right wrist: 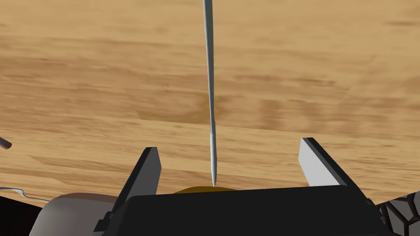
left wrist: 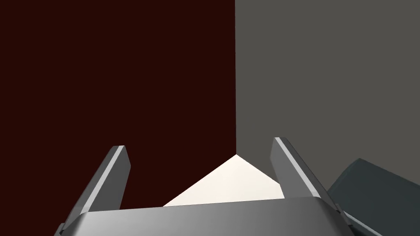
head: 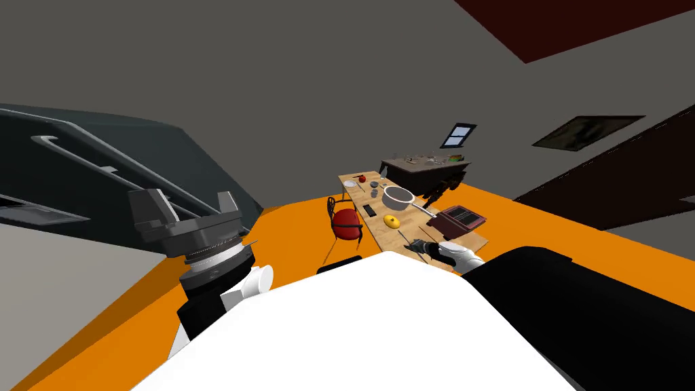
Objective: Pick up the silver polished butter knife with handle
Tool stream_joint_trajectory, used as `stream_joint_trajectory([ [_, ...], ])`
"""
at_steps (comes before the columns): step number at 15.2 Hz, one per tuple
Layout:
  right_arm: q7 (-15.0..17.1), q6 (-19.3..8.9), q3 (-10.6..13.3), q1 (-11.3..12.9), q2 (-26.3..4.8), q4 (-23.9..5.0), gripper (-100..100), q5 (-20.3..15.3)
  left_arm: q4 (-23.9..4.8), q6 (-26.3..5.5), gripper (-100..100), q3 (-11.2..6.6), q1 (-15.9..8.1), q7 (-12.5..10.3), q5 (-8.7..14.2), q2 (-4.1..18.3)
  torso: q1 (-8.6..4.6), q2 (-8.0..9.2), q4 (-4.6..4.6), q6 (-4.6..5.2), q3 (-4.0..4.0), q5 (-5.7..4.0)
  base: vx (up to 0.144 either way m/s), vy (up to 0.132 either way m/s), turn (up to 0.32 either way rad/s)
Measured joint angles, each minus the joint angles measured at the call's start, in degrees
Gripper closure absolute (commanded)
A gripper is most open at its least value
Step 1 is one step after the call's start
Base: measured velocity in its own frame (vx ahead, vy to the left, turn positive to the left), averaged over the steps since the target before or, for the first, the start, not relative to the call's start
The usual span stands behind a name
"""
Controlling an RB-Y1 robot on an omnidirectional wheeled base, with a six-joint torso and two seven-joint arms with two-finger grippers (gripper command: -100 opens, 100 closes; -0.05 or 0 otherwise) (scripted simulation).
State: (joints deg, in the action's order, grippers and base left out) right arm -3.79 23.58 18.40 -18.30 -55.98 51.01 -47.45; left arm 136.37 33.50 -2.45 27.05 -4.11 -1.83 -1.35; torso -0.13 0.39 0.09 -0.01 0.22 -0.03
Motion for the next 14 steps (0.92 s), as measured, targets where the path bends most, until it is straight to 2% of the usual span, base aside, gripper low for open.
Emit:
stream_joint_trajectory([
  [7,-1.75,-3.57,-2.86,-6.19,1.86,0.02,-100,7.07,0.0,0.0,0,0.0,-0.01,0.0,0.0,0.0,0.0,0.04,0.01,-0.02,0.02,0.01,-0.106,-0.019,0.354],
  [8,-2.0,-3.8,-3.22,-6.5,2.12,-0.59,-100,7.93,0.0,0.0,0,0.0,0.0,0.0,0.0,0.0,-0.05,0.04,0.01,0.01,0.02,0.0,-0.115,-0.017,0.444],
  [13,-3.31,-6.57,-5.36,-11.35,3.56,-0.06,-100,13.0,0.0,0.0,0,0.0,0.0,0.0,0.0,0.0,-0.01,0.0,0.0,-0.02,0.01,0.01,-0.102,-0.004,0.374],
  [14,-3.78,-6.76,-5.97,-11.76,4.11,-0.82,-100,13.84,0.0,0.0,0,0.0,0.0,0.0,0.0,0.0,-0.02,-0.01,0.0,0.01,0.0,0.0,-0.052,-0.002,0.101],
])
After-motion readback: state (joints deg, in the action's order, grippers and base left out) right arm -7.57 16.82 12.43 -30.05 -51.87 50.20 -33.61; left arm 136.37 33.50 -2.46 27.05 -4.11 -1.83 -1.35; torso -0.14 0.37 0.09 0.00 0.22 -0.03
